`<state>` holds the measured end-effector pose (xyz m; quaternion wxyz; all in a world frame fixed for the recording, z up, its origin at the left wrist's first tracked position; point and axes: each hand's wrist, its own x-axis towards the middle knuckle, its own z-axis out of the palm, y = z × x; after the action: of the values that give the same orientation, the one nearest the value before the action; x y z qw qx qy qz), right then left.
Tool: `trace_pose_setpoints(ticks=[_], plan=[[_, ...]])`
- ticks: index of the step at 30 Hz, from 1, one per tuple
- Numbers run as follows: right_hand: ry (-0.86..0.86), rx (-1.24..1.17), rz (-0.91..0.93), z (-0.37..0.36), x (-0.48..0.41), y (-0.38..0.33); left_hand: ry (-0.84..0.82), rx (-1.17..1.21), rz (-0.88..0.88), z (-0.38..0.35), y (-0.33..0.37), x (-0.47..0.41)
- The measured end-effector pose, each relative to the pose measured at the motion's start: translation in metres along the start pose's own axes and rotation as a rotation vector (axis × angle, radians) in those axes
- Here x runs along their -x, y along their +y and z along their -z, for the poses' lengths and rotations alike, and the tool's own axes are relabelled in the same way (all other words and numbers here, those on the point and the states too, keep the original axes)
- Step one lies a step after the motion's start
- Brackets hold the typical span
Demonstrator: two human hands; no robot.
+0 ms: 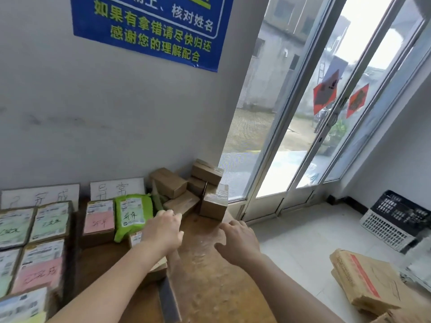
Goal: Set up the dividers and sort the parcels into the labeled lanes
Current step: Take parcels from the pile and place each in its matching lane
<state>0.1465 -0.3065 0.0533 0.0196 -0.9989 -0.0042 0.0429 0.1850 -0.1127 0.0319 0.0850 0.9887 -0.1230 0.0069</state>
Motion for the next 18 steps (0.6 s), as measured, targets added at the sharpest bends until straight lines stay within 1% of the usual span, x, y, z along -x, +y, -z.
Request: trace_pose_setpoints(ticks=[11, 14, 18], plan=[[-0.033, 0.032, 0.139, -0.001, -0.134, 0.048, -0.03, 0.013, 0.168, -0.019, 0.02, -0.096], [-0.038, 0.032, 0.191, -0.006, -0.177, 0.06, -0.047, 0.031, 0.242, -0.031, 0.024, -0.126], [-0.019, -0.006, 0.245, -0.014, -0.235, 0.074, -0.014, 0.062, 0.368, -0.045, 0.027, -0.169]])
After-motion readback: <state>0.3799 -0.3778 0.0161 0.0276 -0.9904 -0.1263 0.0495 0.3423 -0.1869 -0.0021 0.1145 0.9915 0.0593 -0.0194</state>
